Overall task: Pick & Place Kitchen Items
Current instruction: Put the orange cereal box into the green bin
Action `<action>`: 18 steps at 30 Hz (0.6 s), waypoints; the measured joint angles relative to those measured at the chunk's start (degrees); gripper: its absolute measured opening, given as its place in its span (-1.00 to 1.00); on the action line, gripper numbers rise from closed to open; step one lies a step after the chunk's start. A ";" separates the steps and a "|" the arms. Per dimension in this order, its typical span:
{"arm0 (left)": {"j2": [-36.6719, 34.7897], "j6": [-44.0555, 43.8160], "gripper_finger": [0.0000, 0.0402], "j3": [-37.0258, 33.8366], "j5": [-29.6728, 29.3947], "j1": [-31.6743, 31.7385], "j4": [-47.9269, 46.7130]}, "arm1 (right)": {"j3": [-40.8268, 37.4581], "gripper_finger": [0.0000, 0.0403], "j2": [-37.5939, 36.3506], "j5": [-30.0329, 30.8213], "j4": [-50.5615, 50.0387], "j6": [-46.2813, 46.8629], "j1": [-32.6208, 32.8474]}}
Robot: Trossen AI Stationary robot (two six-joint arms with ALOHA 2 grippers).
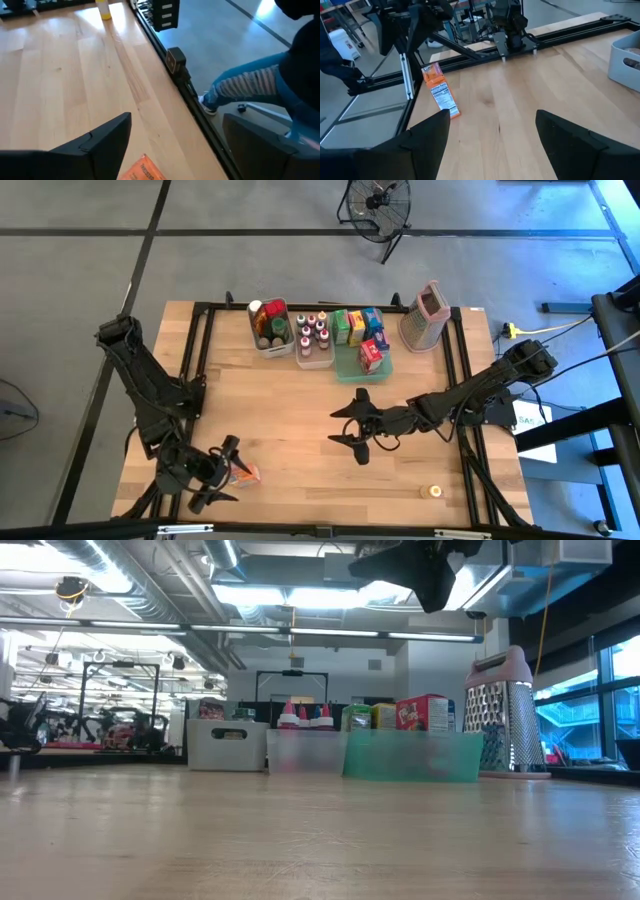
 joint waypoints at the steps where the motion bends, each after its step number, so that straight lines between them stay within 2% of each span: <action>1: 0.00 0.00 0.56 0.00 -0.02 0.00 0.00 | 0.00 0.48 0.00 0.00 0.00 0.04 0.00; 6: 0.00 -0.71 0.65 0.00 0.22 0.00 -0.02 | 0.00 0.48 0.53 0.00 0.34 1.65 0.00; 13: 0.00 -2.29 0.66 0.00 6.40 -0.44 -0.07 | 0.00 0.48 4.06 -0.02 3.98 2.06 0.00; 16: 0.18 -2.50 0.66 0.00 5.93 -0.44 -1.09 | 0.00 0.48 5.43 -0.03 6.34 2.12 0.00; 18: 0.20 -3.29 0.66 0.00 3.51 -0.44 -3.00 | 0.00 0.48 6.21 -0.04 7.34 2.12 0.00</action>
